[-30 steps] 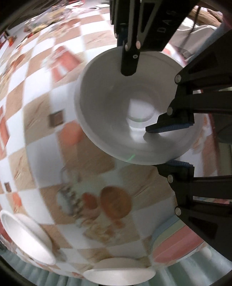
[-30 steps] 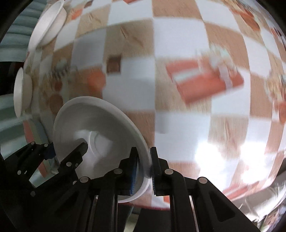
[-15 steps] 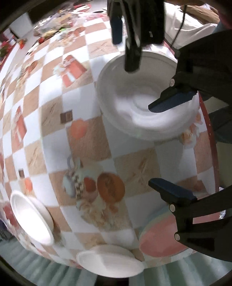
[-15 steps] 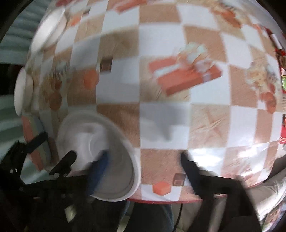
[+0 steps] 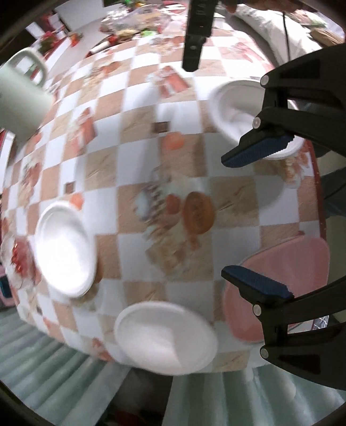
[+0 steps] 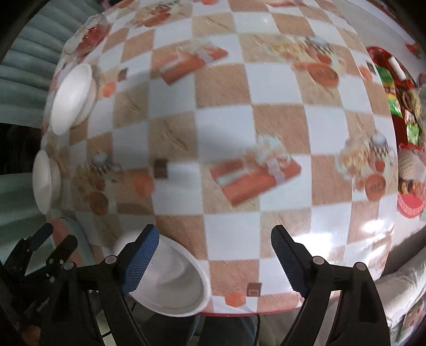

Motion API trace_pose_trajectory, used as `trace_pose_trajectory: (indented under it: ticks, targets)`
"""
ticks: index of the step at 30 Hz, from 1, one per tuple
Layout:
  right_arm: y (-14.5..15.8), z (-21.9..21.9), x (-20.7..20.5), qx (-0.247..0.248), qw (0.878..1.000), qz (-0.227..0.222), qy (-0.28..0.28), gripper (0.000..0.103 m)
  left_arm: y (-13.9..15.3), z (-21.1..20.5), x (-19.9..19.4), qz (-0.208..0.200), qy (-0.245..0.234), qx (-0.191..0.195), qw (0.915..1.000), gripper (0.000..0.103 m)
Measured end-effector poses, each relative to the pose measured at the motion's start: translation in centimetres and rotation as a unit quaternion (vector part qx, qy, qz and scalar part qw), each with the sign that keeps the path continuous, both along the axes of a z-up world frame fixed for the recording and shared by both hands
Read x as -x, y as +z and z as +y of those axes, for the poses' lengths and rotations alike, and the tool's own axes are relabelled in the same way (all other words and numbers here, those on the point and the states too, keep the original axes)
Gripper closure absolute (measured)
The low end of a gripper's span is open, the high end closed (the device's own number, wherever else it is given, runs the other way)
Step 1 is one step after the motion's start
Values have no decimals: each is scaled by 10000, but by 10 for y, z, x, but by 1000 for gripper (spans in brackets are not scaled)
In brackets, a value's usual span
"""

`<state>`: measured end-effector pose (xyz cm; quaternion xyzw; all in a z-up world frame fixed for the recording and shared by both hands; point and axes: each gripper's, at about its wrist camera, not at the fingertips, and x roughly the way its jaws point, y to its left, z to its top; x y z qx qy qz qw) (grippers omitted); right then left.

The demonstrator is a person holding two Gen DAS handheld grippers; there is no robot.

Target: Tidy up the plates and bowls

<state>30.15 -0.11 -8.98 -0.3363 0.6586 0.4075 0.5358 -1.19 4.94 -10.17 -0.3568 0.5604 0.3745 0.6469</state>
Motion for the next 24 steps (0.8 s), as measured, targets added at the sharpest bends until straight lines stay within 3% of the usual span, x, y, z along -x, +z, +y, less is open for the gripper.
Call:
trace_pose_trajectory:
  ticks: [7,18,24]
  targets:
    - [20,31,16,-219,9992,101,313,16,1,56,3,-5,493,-214,9986,24]
    - [14,95,134,-389,9935,691,818,16,-8,116,91,315,1515,-370,9873,24]
    - [-4,122,187,-315,9916,762,993,16,-32,141,123,555,1708,-273,9834,24]
